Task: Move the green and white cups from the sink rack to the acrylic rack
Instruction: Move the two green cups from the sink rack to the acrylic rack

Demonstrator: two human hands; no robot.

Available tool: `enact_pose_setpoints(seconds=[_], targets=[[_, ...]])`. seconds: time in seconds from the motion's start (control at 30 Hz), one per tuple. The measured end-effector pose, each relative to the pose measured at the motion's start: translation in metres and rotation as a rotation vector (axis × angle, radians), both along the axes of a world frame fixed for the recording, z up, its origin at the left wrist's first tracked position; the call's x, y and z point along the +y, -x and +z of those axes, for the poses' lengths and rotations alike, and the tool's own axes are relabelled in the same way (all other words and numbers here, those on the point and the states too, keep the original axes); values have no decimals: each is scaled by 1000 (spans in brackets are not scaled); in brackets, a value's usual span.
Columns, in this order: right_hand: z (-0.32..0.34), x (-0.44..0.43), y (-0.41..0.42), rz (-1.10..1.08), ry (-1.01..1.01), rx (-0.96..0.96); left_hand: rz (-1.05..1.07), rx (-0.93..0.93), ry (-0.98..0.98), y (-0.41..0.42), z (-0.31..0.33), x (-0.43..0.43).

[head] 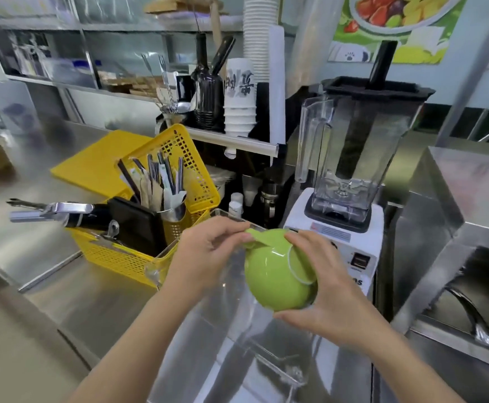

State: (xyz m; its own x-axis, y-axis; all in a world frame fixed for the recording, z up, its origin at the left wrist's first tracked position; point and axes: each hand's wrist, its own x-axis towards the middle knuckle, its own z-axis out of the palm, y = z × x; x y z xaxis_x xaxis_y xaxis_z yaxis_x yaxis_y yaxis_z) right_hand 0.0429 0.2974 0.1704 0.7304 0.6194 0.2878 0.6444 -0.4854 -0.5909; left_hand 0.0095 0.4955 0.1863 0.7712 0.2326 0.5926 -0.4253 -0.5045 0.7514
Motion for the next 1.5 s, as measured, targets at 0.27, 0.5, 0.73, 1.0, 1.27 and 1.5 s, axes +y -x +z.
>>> enact_pose_setpoints(seconds=[0.27, 0.5, 0.73, 1.0, 1.27, 1.5], targets=[[-9, 58, -34, -76, 230, -83, -123, 157, -320, -43, -18, 83], [-11, 99, -64, -78, 317, 7, -87, 328, -868, -81, -21, 126], [-24, 116, -71, -201, 372, 28, -114, 257, -1519, -112, -10, 115], [-26, 128, -78, -249, 414, 79, -206, 338, -1443, -131, -20, 125], [-29, 129, -81, -222, 443, 95, -208, 365, -1406, -130, -32, 130], [-30, 127, -78, -201, 470, 124, -189, 503, -1219, -125, -26, 132]])
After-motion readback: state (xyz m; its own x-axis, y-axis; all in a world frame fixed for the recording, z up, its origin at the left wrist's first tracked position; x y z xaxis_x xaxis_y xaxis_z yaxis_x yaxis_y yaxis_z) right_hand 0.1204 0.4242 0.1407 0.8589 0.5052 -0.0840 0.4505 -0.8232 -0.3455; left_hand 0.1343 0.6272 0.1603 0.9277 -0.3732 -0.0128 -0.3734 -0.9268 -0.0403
